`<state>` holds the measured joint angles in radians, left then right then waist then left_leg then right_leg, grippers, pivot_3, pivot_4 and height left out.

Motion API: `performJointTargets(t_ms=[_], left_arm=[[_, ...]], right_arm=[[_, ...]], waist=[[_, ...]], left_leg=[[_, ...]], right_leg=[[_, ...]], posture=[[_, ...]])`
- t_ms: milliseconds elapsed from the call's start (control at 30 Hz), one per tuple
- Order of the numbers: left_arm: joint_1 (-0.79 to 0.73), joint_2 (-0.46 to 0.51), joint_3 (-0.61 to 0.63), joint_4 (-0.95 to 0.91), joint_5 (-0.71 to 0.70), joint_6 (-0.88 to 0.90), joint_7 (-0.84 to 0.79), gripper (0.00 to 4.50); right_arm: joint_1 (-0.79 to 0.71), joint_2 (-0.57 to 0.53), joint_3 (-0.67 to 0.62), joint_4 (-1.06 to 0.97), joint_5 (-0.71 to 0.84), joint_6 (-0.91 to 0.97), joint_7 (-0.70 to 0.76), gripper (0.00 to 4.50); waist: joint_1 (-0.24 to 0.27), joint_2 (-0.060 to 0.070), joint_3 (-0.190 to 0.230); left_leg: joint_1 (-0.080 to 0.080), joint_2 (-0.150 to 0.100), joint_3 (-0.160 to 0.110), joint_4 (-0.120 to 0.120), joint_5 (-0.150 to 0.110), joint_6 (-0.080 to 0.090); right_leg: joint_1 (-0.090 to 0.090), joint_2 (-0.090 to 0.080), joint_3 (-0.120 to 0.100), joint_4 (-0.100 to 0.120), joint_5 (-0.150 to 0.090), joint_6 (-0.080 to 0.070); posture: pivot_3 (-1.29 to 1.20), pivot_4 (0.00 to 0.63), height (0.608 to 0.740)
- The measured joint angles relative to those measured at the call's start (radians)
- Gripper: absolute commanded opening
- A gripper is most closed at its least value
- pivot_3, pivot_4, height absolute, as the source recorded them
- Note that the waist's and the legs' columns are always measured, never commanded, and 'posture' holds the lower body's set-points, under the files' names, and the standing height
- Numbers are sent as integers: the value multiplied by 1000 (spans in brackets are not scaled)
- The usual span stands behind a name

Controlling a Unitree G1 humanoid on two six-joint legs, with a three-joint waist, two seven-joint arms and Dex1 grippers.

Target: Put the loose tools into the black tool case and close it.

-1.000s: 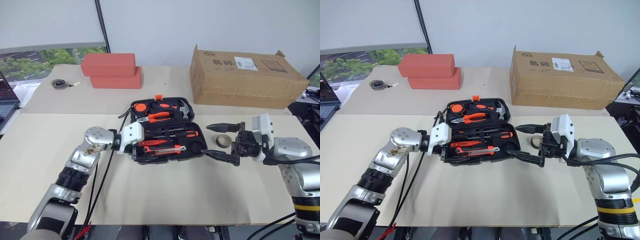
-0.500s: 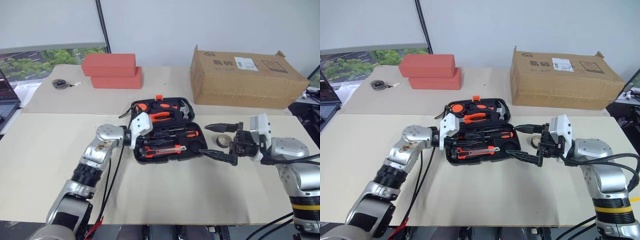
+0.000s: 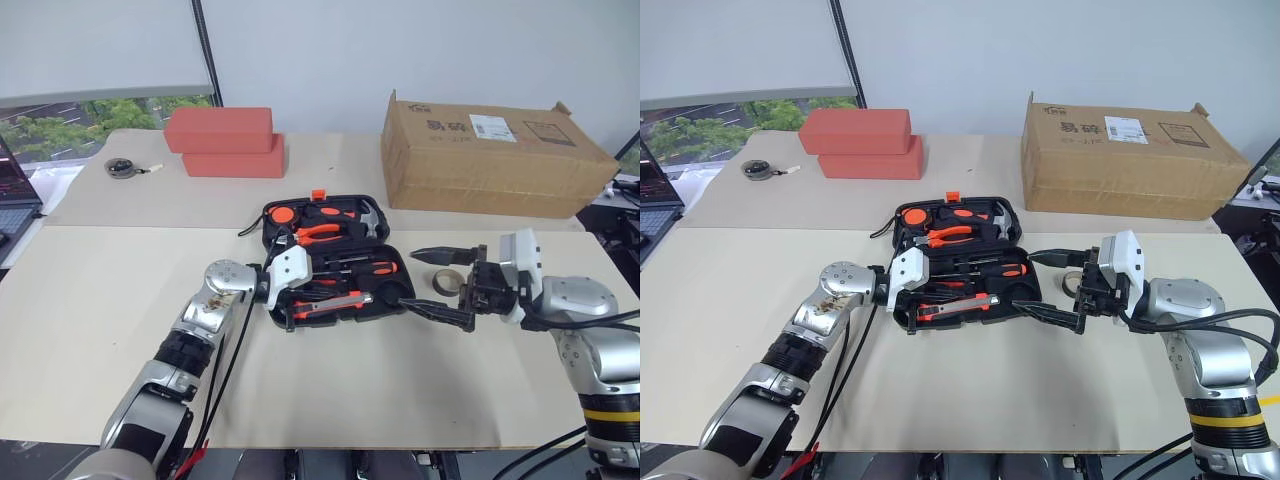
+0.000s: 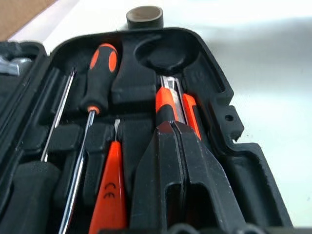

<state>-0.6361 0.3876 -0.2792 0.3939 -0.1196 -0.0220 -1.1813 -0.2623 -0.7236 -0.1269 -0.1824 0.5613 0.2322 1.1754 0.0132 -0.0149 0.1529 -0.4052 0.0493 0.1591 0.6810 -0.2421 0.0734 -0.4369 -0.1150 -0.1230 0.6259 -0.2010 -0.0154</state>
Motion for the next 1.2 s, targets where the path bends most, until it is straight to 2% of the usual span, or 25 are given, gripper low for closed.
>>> performJointTargets(t_ms=[267, 333, 667, 933, 1100, 1200], left_arm=[[-34, -5, -46, 112, 91, -185, 46, 21], [-39, -9, -55, 131, 108, -219, 57, 21], [-60, -18, -96, 222, 192, -385, 107, 21], [-73, -37, -91, 306, 193, -385, 137, 21], [-105, -45, -91, 367, 195, -361, 128, 21], [-138, -72, -83, 394, 192, -290, 108, 21]], right_arm=[[10, 10, 0, 9, -8, -19, 1, 4500], [10, 10, 0, 9, -8, -19, 0, 4500], [10, 10, 0, 5, -8, -19, -3, 4500], [9, 10, 1, 5, -8, -16, -9, 4500], [8, 9, 2, 8, -10, -16, -8, 4500], [6, 9, 3, 20, -18, -17, -6, 4500]], waist=[[1, 2, -1], [1, 4, -3], [2, 13, -9], [3, 18, -12], [-1, 21, -14], [-1, 24, -15]], left_leg=[[5, 0, -1, 1, 0, 0], [8, 0, -1, 1, -3, -6], [17, -1, -1, 0, -4, -6], [16, -1, -9, -3, -4, -6], [10, 0, -18, -5, -4, -6], [3, 1, -23, -5, -4, -6]], right_leg=[[5, -3, 0, 0, 1, 1], [8, -5, -1, 0, 1, 2], [14, -15, -3, -2, -1, -1], [15, -15, -6, -9, -1, -1], [16, -15, -19, -21, -1, 0], [16, -15, -28, -31, 0, 1]], posture=[[0, 150, 712], [0, 150, 712], [0, 150, 712], [0, 150, 712], [0, 150, 712], [0, 150, 712]])
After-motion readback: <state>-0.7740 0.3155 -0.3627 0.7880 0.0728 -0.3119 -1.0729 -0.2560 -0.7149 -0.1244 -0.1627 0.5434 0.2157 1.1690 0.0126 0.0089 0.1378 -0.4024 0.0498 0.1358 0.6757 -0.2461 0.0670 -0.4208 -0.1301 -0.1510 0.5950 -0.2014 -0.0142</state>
